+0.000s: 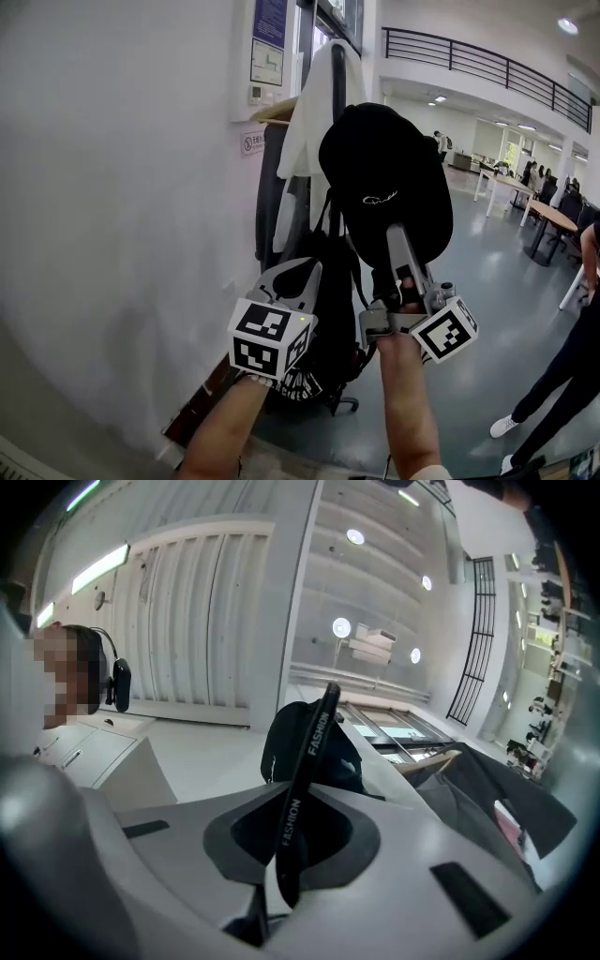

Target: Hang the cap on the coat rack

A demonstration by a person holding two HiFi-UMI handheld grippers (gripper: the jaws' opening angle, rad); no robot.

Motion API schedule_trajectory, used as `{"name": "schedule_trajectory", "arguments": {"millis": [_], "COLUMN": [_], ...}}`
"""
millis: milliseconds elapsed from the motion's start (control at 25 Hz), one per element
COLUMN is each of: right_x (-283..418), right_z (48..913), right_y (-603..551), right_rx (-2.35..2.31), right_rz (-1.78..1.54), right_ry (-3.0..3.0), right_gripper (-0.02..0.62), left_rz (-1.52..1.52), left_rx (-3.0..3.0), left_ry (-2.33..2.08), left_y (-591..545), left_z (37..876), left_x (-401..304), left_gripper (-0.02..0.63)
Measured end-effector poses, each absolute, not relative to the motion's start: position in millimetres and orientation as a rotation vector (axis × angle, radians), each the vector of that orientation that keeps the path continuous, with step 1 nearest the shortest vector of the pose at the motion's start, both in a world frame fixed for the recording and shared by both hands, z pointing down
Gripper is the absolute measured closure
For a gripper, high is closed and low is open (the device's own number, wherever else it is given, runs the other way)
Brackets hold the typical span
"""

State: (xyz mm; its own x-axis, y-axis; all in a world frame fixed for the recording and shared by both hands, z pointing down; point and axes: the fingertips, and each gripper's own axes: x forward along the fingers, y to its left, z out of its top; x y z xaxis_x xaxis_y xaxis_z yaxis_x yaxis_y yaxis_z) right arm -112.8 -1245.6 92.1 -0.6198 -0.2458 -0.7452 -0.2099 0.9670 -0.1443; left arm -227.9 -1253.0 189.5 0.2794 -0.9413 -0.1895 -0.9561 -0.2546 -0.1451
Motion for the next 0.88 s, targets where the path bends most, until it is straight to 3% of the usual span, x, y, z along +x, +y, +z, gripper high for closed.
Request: {"name": "schedule_trajectory", "arguments": {"millis": [360,880], "right_x": [-133.6,-114.5], "right_z": [43.8,178.4], "right_y": [-1286.1,-1329.4], "right_rx": [-0.143,-0.217], "right_rz": [-0.195,-0.556], "right_ry": [2.182,2.139], "right_gripper": [0.575,0.575], "left_rz": [0.105,0.115], "left_rx": [-2.335,-2.389], "left_ry": [1.781,1.764], "left_y": [-1275.3,-1281.9], "left_z": [189.9,209.0], "left_x": [-244.7,-236.3], "left_gripper": [0.601,0.601]}}
